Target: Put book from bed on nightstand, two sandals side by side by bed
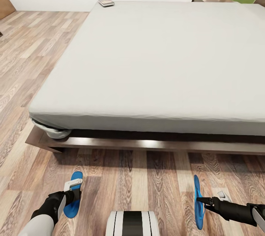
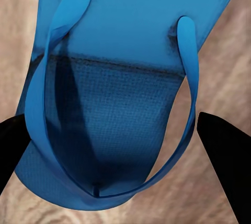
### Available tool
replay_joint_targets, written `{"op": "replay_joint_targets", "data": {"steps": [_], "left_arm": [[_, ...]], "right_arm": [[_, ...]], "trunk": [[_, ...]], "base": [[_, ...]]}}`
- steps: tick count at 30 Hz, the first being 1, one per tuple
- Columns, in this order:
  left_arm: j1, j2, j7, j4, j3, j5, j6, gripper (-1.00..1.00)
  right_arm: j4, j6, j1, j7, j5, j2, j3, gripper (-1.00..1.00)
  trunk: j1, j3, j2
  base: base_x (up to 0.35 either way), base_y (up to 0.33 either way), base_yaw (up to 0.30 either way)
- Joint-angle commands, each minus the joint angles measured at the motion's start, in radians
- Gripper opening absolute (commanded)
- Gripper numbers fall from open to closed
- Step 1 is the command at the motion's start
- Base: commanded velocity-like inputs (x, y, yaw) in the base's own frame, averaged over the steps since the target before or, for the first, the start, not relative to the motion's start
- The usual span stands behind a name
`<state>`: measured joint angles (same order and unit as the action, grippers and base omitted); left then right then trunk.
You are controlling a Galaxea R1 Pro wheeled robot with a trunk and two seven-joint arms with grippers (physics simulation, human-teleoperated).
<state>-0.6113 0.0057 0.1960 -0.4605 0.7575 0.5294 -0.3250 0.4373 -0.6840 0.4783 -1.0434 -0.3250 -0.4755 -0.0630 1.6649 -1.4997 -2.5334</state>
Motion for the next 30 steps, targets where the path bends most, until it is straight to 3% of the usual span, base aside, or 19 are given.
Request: {"op": "replay_joint_targets", "data": {"steps": [1, 30], "left_arm": [[-0.001, -0.001, 0.010, -0.003, 0.008, 0.004, -0.004, -1.00], [-0.001, -0.001, 0.010, -0.003, 0.008, 0.004, -0.003, -1.00]], "right_arm": [[0.000, -0.006, 0.000, -0.001, -0.003, 0.000, -0.001, -1.00], [0.000, -0.006, 0.000, -0.001, -0.003, 0.000, -0.001, -1.00]], "trunk": [[0.000, -0.001, 0.000], [-0.001, 0.011, 0.000]], "base": [[0.000, 0.000, 0.000], [0.000, 0.000, 0.000]]}}
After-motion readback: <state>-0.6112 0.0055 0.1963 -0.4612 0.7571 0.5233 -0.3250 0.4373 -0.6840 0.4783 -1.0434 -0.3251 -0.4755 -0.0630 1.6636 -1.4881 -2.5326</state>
